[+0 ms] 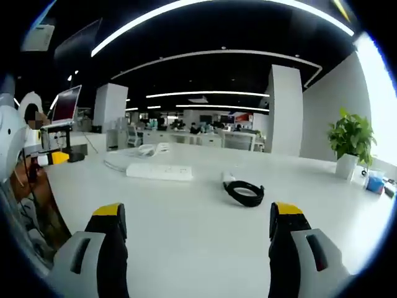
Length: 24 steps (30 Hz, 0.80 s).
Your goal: Straighten the power strip on the desk, plug the charger into it
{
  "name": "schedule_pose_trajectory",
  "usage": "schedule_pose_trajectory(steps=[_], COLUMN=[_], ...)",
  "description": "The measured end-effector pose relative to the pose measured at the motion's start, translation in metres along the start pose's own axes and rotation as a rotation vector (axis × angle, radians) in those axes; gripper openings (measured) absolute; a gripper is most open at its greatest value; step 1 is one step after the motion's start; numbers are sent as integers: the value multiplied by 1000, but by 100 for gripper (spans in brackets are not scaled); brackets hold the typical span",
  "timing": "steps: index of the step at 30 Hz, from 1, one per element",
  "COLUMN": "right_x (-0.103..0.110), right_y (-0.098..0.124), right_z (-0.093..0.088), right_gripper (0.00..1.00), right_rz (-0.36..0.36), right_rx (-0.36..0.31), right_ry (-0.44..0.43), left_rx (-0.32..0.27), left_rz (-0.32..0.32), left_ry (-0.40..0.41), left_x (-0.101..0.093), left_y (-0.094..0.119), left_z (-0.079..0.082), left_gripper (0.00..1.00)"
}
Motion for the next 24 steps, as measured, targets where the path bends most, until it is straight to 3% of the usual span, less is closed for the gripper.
schedule_pose_trajectory(steps=[24], right_x=[2], right_y=[1], right_z=[-22], right_gripper=[96], right_rz=[0], right_rx=[57], right_ry=[-33], left_rx=[37], left_rz=[25], left_ry=[28], left_x=[7], left_y=[8], left_z=[-15], left_gripper=[99])
Point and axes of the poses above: the point that each gripper's makers call its tool centre point, and the gripper's own axes: y roughly backward along the fingers, x roughly to its left, z roughly out of its top, the point moved 3 cm from there along y, roughly backward along the fingers, and after that the axes turned 1 degree about -z, right-handed, at the moved point
